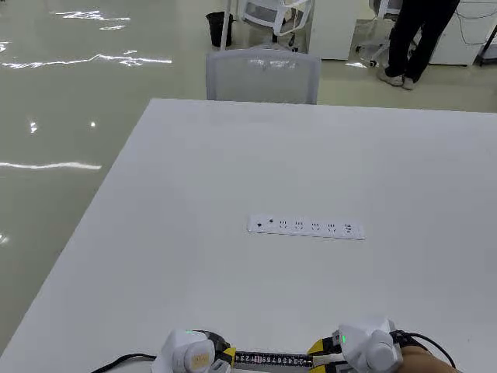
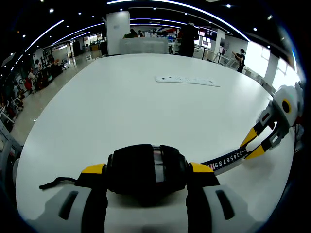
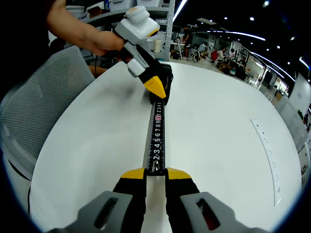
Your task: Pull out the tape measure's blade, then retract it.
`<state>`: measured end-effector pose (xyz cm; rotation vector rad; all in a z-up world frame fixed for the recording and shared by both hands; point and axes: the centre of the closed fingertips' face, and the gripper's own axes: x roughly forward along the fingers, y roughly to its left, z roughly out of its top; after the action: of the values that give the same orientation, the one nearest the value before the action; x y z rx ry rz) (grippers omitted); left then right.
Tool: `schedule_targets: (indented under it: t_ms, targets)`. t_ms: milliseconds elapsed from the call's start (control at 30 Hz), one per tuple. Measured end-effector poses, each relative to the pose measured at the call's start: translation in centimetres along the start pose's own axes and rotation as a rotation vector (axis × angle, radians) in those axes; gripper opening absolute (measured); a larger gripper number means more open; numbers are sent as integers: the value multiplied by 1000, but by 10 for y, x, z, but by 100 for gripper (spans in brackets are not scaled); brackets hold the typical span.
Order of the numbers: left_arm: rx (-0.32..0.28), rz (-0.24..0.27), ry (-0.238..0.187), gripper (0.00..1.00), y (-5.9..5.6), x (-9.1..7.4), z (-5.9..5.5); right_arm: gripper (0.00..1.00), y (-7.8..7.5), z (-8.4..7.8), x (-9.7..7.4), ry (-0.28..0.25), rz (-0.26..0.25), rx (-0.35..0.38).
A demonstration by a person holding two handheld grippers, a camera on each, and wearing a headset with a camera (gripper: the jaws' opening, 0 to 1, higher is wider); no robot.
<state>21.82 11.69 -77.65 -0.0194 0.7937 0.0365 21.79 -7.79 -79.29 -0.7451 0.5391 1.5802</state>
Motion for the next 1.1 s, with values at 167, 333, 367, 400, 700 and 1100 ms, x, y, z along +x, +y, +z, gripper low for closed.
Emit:
schedule_targets:
  t_ms: [167, 333, 367, 400, 700, 1100]
  targets:
    - [-3, -7, 3, 62, -1, -3, 1, 14, 0, 1, 0, 1, 1, 0]
    - [-6, -10, 3, 62, -1, -3, 2, 14, -1, 2, 0, 0, -1, -3]
    - [-7, -10, 3, 62, -1, -2, 1, 14, -1, 2, 1, 0, -1, -4]
    - [-5, -9, 4, 62, -1, -2, 1, 14, -1, 3, 1, 0, -2, -4]
    - [-7, -10, 3, 61, 0, 0, 0, 14, 0, 6, 3, -4, -4, -7]
    - [-10, -18, 2, 61, 3, 15, -6, 14, 0, 9, 6, -7, 0, -15]
